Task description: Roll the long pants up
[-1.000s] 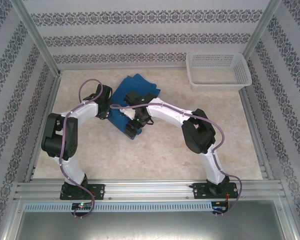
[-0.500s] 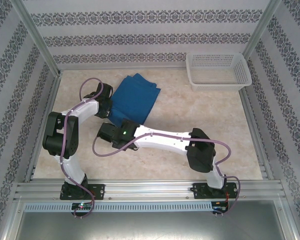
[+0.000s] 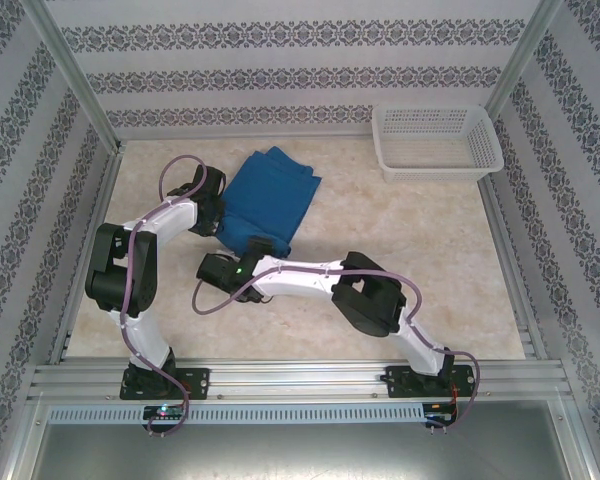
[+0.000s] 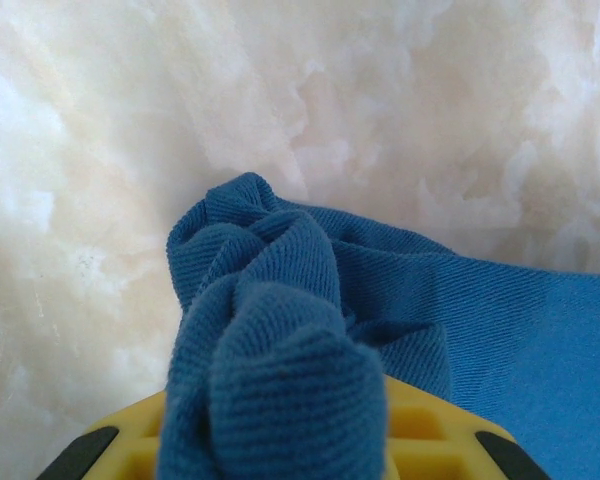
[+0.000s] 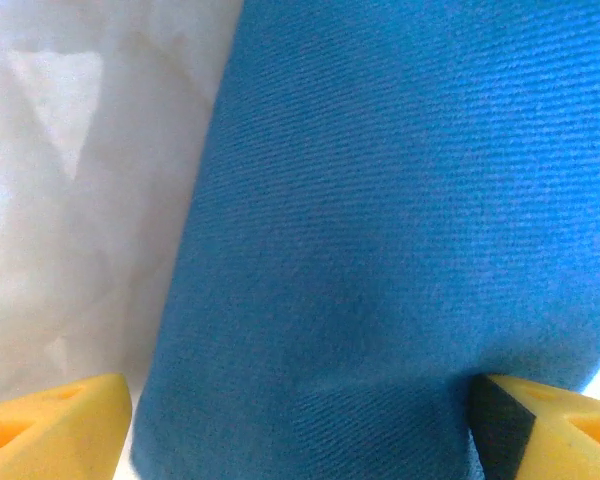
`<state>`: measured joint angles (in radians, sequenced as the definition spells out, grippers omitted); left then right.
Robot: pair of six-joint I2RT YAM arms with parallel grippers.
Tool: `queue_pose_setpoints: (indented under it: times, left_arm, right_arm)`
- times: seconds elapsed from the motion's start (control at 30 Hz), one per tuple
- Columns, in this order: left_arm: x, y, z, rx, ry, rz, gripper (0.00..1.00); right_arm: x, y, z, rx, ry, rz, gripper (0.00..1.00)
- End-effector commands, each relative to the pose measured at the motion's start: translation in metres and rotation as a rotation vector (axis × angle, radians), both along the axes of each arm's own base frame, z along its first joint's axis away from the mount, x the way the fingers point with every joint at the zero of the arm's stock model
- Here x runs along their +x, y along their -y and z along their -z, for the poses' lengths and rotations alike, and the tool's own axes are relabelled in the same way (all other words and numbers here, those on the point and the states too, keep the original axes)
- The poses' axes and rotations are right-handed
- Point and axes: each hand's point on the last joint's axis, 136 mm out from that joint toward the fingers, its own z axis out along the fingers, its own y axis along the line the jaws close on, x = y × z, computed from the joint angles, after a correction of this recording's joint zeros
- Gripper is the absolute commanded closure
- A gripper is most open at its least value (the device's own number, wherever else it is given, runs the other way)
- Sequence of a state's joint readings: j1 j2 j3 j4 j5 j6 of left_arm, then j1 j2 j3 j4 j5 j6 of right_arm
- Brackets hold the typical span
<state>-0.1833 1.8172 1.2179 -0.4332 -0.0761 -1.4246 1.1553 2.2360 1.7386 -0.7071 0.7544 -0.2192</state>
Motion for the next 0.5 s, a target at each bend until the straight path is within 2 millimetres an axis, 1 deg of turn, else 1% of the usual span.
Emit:
queue_pose_setpoints:
  times: [0.0, 0.07, 0.1, 0.13, 0.23, 0.27, 0.3, 0.33, 0.4, 0.43, 0.47]
  left_arm:
    - [-0.002, 0.01, -0.004, -0.039, -0.013, 0.036, 1.0]
    - [-0.003, 0.011, -0.003, -0.04, -0.015, 0.037, 1.0]
    - [-0.003, 0.01, -0.003, -0.041, -0.014, 0.038, 1.0]
    - [-0.003, 0.011, -0.002, -0.041, -0.013, 0.041, 1.0]
    - [-0.001, 0.012, -0.002, -0.043, -0.001, 0.054, 0.99]
    - [0.0, 0.012, -0.002, -0.041, 0.004, 0.06, 0.93]
    - [0.002, 0.012, -0.001, -0.041, 0.006, 0.066, 0.81]
    - [0.002, 0.012, 0.001, -0.041, 0.004, 0.074, 0.72]
    - [0.005, 0.013, 0.004, -0.044, 0.008, 0.086, 0.52]
    - [0.006, 0.013, 0.004, -0.047, 0.008, 0.086, 0.36]
    - [0.006, 0.013, 0.004, -0.046, 0.009, 0.086, 0.23]
  right_arm:
    - [0.021, 0.007, 0.019, -0.027, -0.008, 0.017, 0.18]
    - [0.026, 0.011, 0.026, -0.017, -0.039, 0.03, 0.24]
    - [0.026, 0.012, 0.032, -0.012, -0.062, 0.031, 0.32]
    - [0.025, 0.013, 0.036, -0.001, -0.087, 0.031, 0.45]
    - [0.025, 0.018, 0.045, 0.026, -0.14, 0.046, 0.78]
    - [0.024, 0.019, 0.047, 0.034, -0.157, 0.05, 0.87]
    - [0.023, 0.019, 0.047, 0.045, -0.172, 0.053, 0.98]
    - [0.021, 0.02, 0.048, 0.056, -0.189, 0.056, 1.0]
    - [0.017, 0.019, 0.046, 0.083, -0.227, 0.056, 1.0]
    - [0.015, 0.019, 0.044, 0.099, -0.241, 0.058, 1.0]
    - [0.013, 0.018, 0.043, 0.113, -0.259, 0.058, 1.0]
